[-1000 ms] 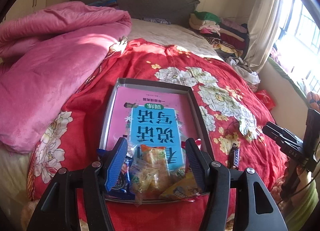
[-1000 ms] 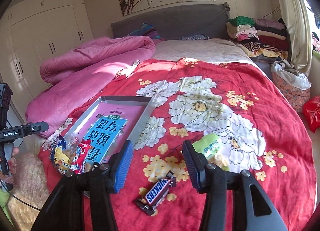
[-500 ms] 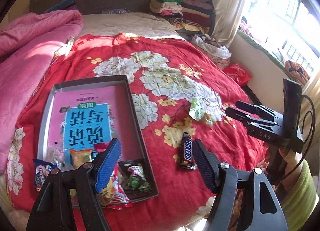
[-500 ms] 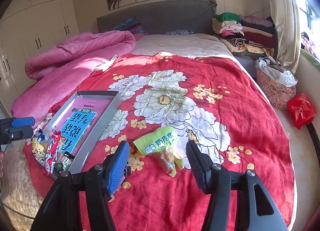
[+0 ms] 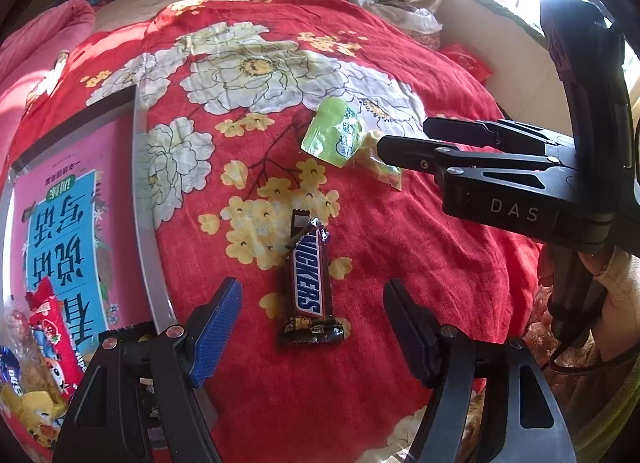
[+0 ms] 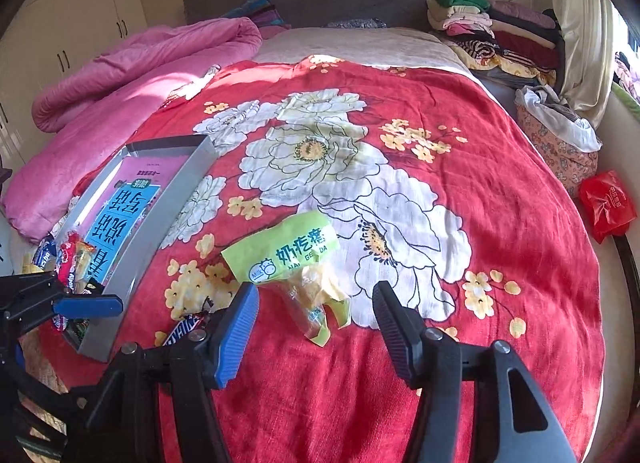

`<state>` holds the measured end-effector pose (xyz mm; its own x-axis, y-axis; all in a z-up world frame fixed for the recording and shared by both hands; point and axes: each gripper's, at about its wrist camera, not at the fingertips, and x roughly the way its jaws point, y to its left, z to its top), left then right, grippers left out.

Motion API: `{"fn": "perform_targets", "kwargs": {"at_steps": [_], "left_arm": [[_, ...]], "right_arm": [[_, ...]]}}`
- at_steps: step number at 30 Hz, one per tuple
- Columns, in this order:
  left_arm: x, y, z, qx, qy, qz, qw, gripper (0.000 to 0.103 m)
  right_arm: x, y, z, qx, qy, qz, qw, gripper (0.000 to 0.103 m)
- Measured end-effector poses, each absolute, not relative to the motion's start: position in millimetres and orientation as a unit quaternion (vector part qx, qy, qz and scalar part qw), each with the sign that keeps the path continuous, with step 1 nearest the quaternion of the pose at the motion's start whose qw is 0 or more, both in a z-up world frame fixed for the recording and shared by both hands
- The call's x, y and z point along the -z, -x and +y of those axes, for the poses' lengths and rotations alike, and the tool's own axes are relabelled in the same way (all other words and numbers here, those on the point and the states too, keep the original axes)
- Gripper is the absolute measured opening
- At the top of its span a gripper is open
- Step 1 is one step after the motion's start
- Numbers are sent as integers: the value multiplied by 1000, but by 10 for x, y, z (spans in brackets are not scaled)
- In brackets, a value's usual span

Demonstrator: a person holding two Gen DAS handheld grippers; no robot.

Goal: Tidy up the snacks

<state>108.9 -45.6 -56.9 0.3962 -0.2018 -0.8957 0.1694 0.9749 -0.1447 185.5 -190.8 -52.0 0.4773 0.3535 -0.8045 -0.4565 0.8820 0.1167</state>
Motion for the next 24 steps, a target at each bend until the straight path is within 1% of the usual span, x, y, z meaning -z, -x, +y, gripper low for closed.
{"fn": "perform_targets", "kwargs": {"at_steps": [3, 4, 7, 11, 13, 14, 15, 16, 18, 20, 24], "left_arm": [[657, -1166, -461, 113, 20, 545, 830, 74], [686, -1187, -463, 113, 21, 547, 829, 70], [771, -1247, -472, 114, 23, 555, 824, 64], [878, -1299, -471, 110, 25, 562, 820, 62], [897, -1305, -475, 107, 24, 561, 821, 57], [898, -1308, -480, 106, 22, 559, 822, 55], [900, -1312, -482, 105, 20, 557, 824, 49], [900, -1315, -476, 103, 18, 554, 826, 38], [892, -1336, -450, 105, 26, 550, 828, 29], [867, -1334, -417, 110, 37, 545, 830, 29], [734, -1267, -372, 120, 51, 525, 841, 29]], "right_arm": [[614, -1922, -1909, -235, 48, 467, 851, 59], [639, -1937, -1901, -238, 47, 471, 848, 59], [708, -1970, -1838, -241, 59, 476, 844, 59], [804, -2021, -1734, -245, 79, 482, 838, 59], [853, -2044, -1689, -243, 91, 482, 837, 59], [879, -2055, -1667, -242, 97, 483, 836, 55], [901, -2065, -1650, -240, 102, 483, 836, 50], [917, -2074, -1639, -239, 103, 483, 836, 48], [906, -2075, -1644, -239, 96, 478, 840, 41], [853, -2065, -1664, -248, 80, 472, 842, 38], [727, -2008, -1674, -264, 62, 452, 850, 37]]}}
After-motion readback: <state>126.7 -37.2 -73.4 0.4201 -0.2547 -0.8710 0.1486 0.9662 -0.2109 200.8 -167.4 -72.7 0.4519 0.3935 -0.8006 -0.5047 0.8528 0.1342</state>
